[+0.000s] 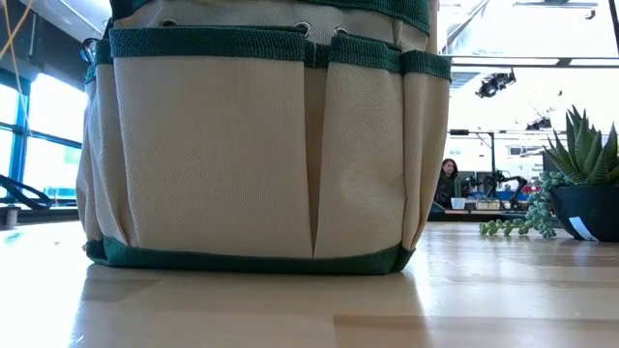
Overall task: Pick & Place Garden tools in Gardening bag
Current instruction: Put the green shear scissors into the gardening bag
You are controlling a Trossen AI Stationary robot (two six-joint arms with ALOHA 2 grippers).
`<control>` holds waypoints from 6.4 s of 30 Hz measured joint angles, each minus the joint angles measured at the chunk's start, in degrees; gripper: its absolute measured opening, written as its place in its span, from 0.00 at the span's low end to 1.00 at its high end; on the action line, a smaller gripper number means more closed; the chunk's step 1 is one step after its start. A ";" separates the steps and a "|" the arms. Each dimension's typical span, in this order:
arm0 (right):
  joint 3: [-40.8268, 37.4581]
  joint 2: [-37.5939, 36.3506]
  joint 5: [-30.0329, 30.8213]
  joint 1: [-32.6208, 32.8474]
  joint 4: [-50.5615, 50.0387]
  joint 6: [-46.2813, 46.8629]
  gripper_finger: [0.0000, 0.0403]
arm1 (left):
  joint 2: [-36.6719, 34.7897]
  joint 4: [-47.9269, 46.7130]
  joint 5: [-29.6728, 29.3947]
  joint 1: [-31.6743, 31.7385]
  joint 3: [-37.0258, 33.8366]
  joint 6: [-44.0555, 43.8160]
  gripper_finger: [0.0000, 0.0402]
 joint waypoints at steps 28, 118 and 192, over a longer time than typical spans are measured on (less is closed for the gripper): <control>-0.37 2.47 1.35 0.96 -11.47 1.50 0.08 | 0.22 0.23 -0.16 0.00 0.00 -0.27 0.62; 3.66 10.76 8.13 7.29 -33.31 14.90 0.08 | 0.28 0.48 0.00 0.00 0.07 -0.33 0.62; 3.69 3.10 32.69 12.65 -40.37 35.73 0.08 | 0.28 0.63 -0.05 0.00 0.00 -0.33 0.62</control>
